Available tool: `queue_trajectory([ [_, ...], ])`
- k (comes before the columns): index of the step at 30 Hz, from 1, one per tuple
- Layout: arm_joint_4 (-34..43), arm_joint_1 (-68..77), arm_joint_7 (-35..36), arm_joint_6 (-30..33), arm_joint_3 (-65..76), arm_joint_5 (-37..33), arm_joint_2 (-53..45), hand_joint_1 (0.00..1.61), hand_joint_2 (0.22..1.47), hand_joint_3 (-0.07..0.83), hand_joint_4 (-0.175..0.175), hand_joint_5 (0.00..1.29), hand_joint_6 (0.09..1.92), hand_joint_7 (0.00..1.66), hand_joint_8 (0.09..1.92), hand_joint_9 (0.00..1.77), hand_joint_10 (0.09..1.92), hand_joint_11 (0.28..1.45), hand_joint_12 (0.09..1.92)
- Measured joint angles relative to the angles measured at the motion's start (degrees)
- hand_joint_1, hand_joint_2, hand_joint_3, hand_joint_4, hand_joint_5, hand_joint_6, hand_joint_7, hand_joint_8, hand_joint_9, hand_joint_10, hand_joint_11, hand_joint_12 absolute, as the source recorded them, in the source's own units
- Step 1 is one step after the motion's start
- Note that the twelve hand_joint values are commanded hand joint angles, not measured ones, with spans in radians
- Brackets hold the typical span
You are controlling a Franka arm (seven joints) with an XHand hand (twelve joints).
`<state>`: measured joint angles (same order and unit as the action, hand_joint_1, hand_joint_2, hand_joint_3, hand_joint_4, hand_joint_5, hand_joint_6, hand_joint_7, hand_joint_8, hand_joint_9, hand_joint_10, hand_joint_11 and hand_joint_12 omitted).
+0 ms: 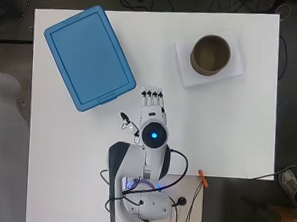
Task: Teleoperate dual arm-hand system to remove items from a box
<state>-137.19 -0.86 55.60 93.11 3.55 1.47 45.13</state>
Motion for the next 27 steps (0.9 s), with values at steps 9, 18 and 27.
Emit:
queue_trajectory([
  [9,-8.1,-0.1,13.9,12.9,15.3,2.6,-2.1,0.12,0.93,-0.001,-0.017,0.18,0.09,0.19,0.09,0.23,0.09,0.39,0.09],
  [18,-6.5,3.9,15.4,16.3,1.9,-2.8,-13.5,0.15,0.93,0.001,-0.023,0.18,0.09,0.18,0.09,0.22,0.09,0.39,0.09],
  [27,-8.2,5.7,24.5,18.7,-3.7,-8.3,-18.2,0.26,0.98,0.013,-0.062,0.2,0.09,0.21,0.09,0.23,0.09,0.41,0.09],
])
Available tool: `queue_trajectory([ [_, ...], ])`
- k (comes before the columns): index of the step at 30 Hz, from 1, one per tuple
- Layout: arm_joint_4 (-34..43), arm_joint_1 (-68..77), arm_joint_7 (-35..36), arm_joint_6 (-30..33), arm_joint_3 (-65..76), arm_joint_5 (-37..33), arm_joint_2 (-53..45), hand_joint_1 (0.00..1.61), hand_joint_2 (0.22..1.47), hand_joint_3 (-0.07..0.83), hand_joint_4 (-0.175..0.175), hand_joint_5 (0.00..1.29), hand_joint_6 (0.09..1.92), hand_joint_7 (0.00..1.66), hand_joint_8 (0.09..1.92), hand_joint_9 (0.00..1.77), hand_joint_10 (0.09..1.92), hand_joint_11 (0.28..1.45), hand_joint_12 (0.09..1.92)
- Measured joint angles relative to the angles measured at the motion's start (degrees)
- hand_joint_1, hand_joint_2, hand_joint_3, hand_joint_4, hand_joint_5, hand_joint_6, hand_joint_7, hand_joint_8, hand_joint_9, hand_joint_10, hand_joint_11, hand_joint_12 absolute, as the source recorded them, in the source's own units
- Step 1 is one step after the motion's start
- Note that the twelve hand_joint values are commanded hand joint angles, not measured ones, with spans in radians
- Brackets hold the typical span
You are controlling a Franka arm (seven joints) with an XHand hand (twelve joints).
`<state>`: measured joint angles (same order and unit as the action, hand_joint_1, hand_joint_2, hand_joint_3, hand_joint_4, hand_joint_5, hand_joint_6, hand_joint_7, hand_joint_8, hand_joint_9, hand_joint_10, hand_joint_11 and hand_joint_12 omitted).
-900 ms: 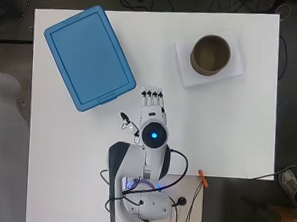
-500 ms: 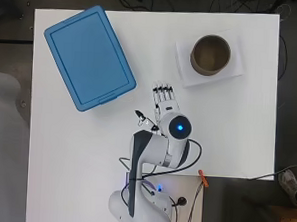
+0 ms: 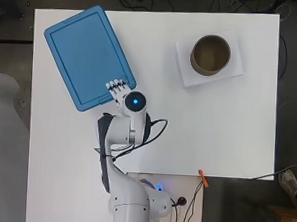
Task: Teleoperate dual arm-hand system to remove items from a box
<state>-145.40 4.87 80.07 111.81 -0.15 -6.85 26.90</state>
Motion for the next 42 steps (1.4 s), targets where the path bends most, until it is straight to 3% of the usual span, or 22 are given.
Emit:
queue_trajectory([
  [3,-0.1,0.2,2.2,-2.1,-0.3,-0.8,-1.4,0.25,0.97,0.008,-0.08,0.19,0.09,0.19,0.09,0.23,0.09,0.41,0.09],
  [6,-1.7,0.4,-1.9,2.8,-2.6,1.0,-1.8,0.24,0.96,0.001,-0.091,0.18,0.09,0.18,0.09,0.21,0.09,0.38,0.09],
  [10,-4.9,0.6,-13.3,14.3,-7.4,6.9,-3.7,0.24,0.94,-0.008,-0.096,0.18,0.09,0.17,0.09,0.2,0.09,0.36,0.09],
  [15,-6.9,0.5,-14.0,19.3,-8.7,13.2,-6.3,0.26,0.9,-0.018,-0.093,0.17,0.09,0.14,0.09,0.2,0.09,0.36,0.09],
  [18,-7.6,0.5,-15.0,20.7,-9.3,15.7,-7.6,0.47,0.91,-0.008,-0.085,0.17,0.09,0.13,0.09,0.2,0.09,0.36,0.09],
  [21,-9.0,0.5,-17.2,23.6,-9.9,20.8,-6.9,0.92,1.09,0.041,-0.07,0.21,0.09,0.14,0.09,0.21,0.09,0.35,0.09],
  [23,-10.3,0.5,-20.8,28.5,-10.4,26.1,-6.9,1.1,1.17,0.035,-0.013,0.54,0.09,0.5,0.09,0.54,0.09,0.45,0.09],
  [24,-10.4,0.6,-21.1,30.0,-10.3,27.3,-6.9,1.1,1.17,0.057,-0.025,0.68,0.45,0.67,0.09,0.69,0.09,0.51,0.09],
  [25,-10.4,0.9,-20.3,31.2,-9.9,27.8,-6.9,1.08,1.18,0.046,-0.033,0.74,0.82,0.77,0.09,0.78,0.09,0.54,0.09],
  [27,-10.2,1.3,-15.0,32.0,-8.7,26.1,-7.1,1.05,1.22,0.02,-0.052,0.75,1.2,0.81,0.09,0.81,0.09,0.53,0.09],
  [29,-9.6,1.6,-7.5,31.8,-7.7,22.9,-7.3,1.08,1.23,0.005,0.004,0.74,0.62,0.78,0.09,0.76,0.09,0.49,0.09],
  [31,-8.0,1.9,0.5,29.9,-6.7,20.0,-7.3,1.08,1.23,0.002,0.018,0.78,0.2,0.74,0.09,0.72,0.09,0.47,0.09],
  [32,-6.7,1.9,4.4,28.2,-6.3,18.7,-7.0,1.07,1.2,0.059,-0.001,0.79,0.55,0.74,0.09,0.71,0.09,0.47,0.09],
  [33,-5.7,2.1,6.5,26.5,-6.0,17.7,-6.3,1.03,1.2,0.058,0.015,0.78,0.89,0.74,0.09,0.71,0.09,0.47,0.09],
  [34,-4.6,2.2,6.6,24.9,-5.6,16.6,-5.0,1.0,1.22,0.041,0.035,0.76,1.12,0.75,0.09,0.71,0.09,0.48,0.09],
  [35,-3.2,2.3,6.0,23.1,-5.3,15.6,-3.7,0.98,1.24,0.025,0.05,0.74,1.25,0.78,0.09,0.74,0.09,0.49,0.09],
  [37,1.1,2.5,4.8,19.2,-4.8,14.0,-2.0,0.94,1.25,0.007,0.093,0.73,1.34,0.85,0.09,0.8,0.09,0.52,0.09],
  [38,3.0,2.6,4.9,18.3,-4.5,13.0,-1.7,1.03,1.23,0.002,0.004,0.75,1.39,0.87,0.35,0.87,0.09,0.55,0.09],
  [39,4.4,2.7,5.5,18.1,-4.3,12.0,-1.4,1.1,1.22,0.002,-0.059,0.76,1.44,0.87,0.64,0.94,0.09,0.59,0.09],
  [40,5.3,3.0,7.0,18.5,-3.8,11.4,-1.3,1.14,1.22,0.002,-0.09,0.76,1.47,0.86,0.83,0.98,0.09,0.62,0.09],
  [42,6.5,3.4,14.0,19.1,-2.8,9.4,-2.1,1.27,1.21,0.001,-0.15,0.72,1.5,0.81,1.09,0.91,0.72,0.68,0.09],
])
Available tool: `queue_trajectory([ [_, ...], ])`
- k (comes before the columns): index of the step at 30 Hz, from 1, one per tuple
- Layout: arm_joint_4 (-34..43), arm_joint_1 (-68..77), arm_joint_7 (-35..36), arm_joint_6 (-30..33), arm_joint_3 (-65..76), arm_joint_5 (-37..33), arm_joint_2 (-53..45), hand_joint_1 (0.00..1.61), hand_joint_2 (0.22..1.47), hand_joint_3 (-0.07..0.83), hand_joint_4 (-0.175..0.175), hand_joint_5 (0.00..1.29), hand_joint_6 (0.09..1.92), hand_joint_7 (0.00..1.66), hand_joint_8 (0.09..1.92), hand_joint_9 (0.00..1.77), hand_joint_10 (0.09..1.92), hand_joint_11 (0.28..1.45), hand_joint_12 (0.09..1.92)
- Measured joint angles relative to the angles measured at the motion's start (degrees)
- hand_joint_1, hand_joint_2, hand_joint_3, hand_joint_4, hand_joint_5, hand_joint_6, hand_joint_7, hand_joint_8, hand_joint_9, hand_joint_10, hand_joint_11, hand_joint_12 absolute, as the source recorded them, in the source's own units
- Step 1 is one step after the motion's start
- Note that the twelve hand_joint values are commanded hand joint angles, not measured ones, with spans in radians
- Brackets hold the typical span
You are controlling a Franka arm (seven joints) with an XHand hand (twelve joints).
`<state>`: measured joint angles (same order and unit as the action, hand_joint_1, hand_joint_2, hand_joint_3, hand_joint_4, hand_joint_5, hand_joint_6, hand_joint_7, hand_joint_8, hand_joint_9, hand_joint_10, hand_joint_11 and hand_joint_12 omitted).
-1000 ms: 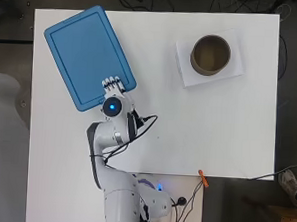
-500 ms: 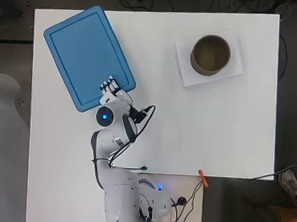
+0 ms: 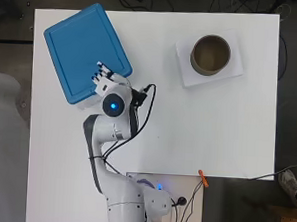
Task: Teleoperate dual arm-hand system to remove items from a box
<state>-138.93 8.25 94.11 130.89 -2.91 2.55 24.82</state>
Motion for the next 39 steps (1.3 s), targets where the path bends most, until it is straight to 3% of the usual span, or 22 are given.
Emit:
queue_trajectory([
  [2,2.4,0.4,10.5,-0.5,1.0,-3.1,-2.3,1.32,1.2,0.0,-0.17,0.68,1.5,0.79,1.18,0.89,1.02,0.72,0.09],
  [5,11.4,1.1,26.6,-0.7,1.9,-8.4,-6.9,1.34,1.19,-0.001,-0.175,0.67,1.48,0.8,1.17,0.94,1.05,0.77,0.09],
  [8,14.8,1.6,27.2,0.7,-0.4,-7.9,-8.6,1.35,1.17,0.0,-0.175,0.66,1.39,0.83,1.14,0.99,1.08,0.85,0.09],
  [9,15.1,1.8,25.1,0.9,-1.7,-8.1,-9.1,1.35,1.16,-0.003,-0.152,0.68,1.33,0.86,1.11,1.03,1.06,0.88,0.09],
  [12,16.5,2.4,21.4,1.1,-4.5,-7.5,-10.6,1.36,1.16,0.001,-0.17,0.69,1.32,0.87,1.11,1.03,1.04,0.89,0.11],
  [16,15.7,3.5,29.3,-1.1,-6.4,-11.6,-11.2,1.36,1.16,0.0,-0.175,0.68,1.31,0.86,1.11,1.02,1.07,0.87,0.13],
  [21,10.8,5.1,41.4,-4.2,-9.0,-17.8,-8.7,1.35,1.17,0.0,-0.175,0.68,1.39,0.85,1.11,1.0,1.05,0.84,0.13],
  [27,6.2,7.8,43.1,-11.4,-8.8,-22.0,0.2,1.35,1.18,0.0,-0.175,0.64,1.44,0.83,1.14,0.98,1.08,0.82,0.12],
  [31,-2.2,10.1,40.5,-14.9,-8.3,-25.0,10.6,1.35,1.18,0.0,-0.175,0.66,1.37,0.84,1.14,0.99,1.11,0.84,0.15],
  [36,-13.7,13.4,40.1,-19.1,-7.5,-27.0,23.4,1.35,1.17,0.0,-0.175,0.67,1.3,0.84,1.19,0.98,1.15,0.67,0.67],
  [37,-15.9,14.0,39.4,-19.8,-7.3,-27.1,26.2,1.35,1.17,0.0,-0.175,0.67,1.3,0.84,1.21,0.97,1.13,0.65,0.68],
  [39,-21.2,14.8,38.6,-21.8,-6.4,-27.4,31.0,1.35,1.19,0.0,-0.175,0.65,1.39,0.82,1.26,0.94,1.11,0.66,0.53],
])
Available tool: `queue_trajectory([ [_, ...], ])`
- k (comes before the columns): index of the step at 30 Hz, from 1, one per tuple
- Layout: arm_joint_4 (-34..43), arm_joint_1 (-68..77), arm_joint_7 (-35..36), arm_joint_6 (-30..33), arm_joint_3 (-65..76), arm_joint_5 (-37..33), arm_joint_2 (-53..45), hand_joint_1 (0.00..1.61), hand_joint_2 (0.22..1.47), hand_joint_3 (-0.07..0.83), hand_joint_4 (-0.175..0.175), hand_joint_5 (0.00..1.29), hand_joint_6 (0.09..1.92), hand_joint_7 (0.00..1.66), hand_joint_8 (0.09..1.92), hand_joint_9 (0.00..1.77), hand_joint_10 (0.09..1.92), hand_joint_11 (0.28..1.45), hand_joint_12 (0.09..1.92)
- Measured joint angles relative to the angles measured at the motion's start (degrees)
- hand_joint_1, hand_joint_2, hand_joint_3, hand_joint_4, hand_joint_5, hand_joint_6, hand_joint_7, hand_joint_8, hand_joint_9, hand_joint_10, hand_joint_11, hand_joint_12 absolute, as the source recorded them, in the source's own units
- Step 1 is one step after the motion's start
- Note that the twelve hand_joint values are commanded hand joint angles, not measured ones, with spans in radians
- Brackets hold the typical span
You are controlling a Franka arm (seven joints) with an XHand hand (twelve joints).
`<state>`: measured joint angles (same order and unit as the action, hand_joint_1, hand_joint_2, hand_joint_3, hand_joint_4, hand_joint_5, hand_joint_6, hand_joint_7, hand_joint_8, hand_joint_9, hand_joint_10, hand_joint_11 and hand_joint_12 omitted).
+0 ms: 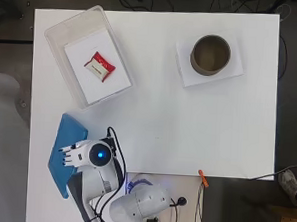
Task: Teleoperate dual arm-hand system to remove items from a box
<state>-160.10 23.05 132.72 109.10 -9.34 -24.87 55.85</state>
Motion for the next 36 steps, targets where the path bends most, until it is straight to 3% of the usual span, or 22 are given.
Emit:
queue_trajectory([
  [1,-2.2,0.2,0.1,-1.1,0.6,0.4,1.6,1.04,1.2,-0.001,-0.095,0.6,1.09,0.79,1.0,0.89,0.88,0.65,0.37],
  [3,-5.0,0.2,-0.3,-3.2,1.7,1.4,4.1,0.43,0.9,-0.03,0.0,0.23,0.37,0.38,0.34,0.52,0.3,0.52,0.12],
  [5,-6.0,-0.2,-4.5,-4.8,3.1,2.2,7.1,0.22,0.78,-0.011,0.05,0.18,0.1,0.28,0.09,0.4,0.09,0.46,0.09],
  [7,-6.5,-0.8,-12.4,-5.8,4.3,2.8,10.6,0.14,0.81,0.005,0.055,0.28,0.09,0.36,0.09,0.46,0.09,0.47,0.09],
  [10,-6.7,-1.9,-24.5,-7.1,7.8,2.8,16.2,0.16,0.92,0.015,0.046,0.4,0.09,0.45,0.09,0.53,0.09,0.49,0.09],
  [14,-4.1,-2.4,-30.0,-6.7,8.5,3.8,15.6,0.2,0.91,0.002,0.059,0.46,0.09,0.52,0.09,0.57,0.09,0.54,0.09],
  [17,0.9,-3.4,-35.8,-6.6,7.1,5.5,7.2,0.22,0.91,0.003,0.065,0.45,0.09,0.57,0.09,0.61,0.09,0.6,0.09],
  [23,15.1,-6.1,-58.5,-3.2,7.6,12.1,-18.4,0.25,0.92,0.007,0.05,0.45,0.09,0.57,0.09,0.62,0.09,0.61,0.09],
  [30,27.6,-7.9,-59.9,0.2,11.1,16.4,-35.6,0.32,0.92,0.002,0.038,0.44,0.09,0.52,0.09,0.56,0.09,0.55,0.09],
  [36,34.6,-8.8,-59.8,3.0,12.3,17.0,-46.3,0.31,0.94,0.007,0.034,0.45,0.09,0.56,0.09,0.6,0.09,0.56,0.09],
])
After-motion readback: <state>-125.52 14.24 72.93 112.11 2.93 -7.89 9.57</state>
